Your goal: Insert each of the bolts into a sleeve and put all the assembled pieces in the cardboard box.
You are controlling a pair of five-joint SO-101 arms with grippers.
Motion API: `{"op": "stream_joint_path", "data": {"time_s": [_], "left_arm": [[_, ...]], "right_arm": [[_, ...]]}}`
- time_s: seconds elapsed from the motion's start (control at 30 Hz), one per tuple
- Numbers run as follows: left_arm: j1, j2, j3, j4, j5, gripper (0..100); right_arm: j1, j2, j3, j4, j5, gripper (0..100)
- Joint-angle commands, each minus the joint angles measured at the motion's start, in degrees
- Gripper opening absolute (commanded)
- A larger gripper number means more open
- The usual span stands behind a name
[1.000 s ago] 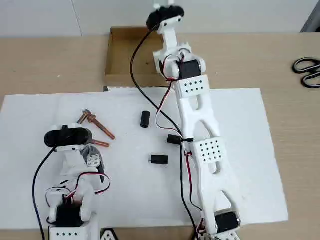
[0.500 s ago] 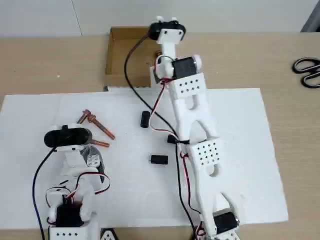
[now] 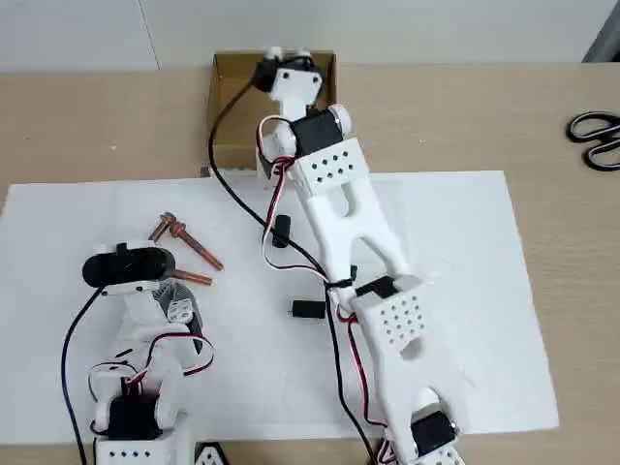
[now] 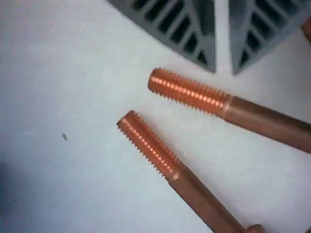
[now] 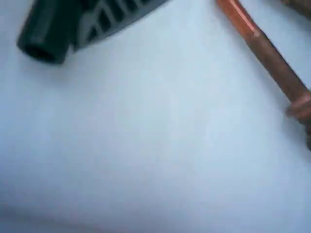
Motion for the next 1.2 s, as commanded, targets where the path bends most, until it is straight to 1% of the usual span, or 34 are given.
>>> {"op": "stream_joint_path", "data": {"time_s": [0.0, 0.3, 0.6, 1.17], "left_arm": [[0.09, -0.7, -0.31, -0.09, 0.18, 1], [0.09, -0.7, -0.31, -0.09, 0.18, 1], [0.09, -0.7, -0.31, -0.09, 0.18, 1], [0.09, -0.7, -0.31, 0.0, 0.18, 1]], "right_arm": [[-0.4, -4.62, 2.81, 0.75, -0.97, 16.5], [-0.75, -2.86, 2.99, 0.4, -1.67, 16.5], [-5.41, 0.13, 2.99, 0.4, -3.52, 16.5], [-5.58, 7.08, 2.9, 0.31, -4.75, 16.5]]}}
